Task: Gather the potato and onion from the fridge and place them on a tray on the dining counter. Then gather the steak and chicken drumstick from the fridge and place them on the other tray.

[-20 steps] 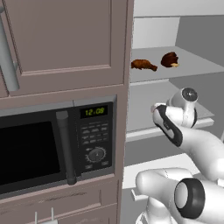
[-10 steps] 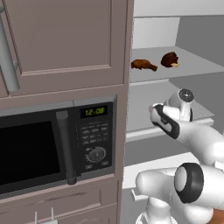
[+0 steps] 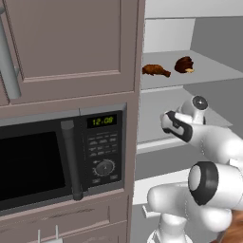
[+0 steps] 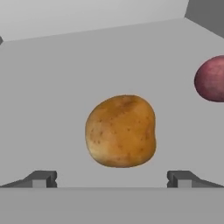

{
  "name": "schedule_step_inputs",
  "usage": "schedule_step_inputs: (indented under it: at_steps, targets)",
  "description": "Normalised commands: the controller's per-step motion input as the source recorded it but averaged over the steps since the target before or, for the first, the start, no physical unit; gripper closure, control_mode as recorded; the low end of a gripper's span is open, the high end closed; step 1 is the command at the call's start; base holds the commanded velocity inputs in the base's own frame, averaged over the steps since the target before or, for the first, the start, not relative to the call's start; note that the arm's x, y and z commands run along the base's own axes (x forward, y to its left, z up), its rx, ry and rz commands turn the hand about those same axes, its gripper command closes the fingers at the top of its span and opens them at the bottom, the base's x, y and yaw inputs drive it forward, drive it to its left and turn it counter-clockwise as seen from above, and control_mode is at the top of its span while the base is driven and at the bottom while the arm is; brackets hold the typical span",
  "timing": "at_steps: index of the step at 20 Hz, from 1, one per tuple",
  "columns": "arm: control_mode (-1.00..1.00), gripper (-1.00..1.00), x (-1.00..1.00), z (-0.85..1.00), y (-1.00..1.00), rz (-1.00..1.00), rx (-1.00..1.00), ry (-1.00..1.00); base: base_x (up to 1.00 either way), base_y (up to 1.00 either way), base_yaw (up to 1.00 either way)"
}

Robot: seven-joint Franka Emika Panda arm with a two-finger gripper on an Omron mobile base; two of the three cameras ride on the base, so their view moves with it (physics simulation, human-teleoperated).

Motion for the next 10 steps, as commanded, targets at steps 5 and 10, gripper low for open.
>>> schedule_step_inputs:
  at_steps: [5,10]
  targets:
    - [-1.00,-1.00,0.30,-0.15,-0.10,0.00,0.00,0.00,0.00,0.00,0.00]
    - [-1.00,-1.00,0.34,-0.13,-0.09,0.00,0.00,0.00,0.00,0.00,0.00]
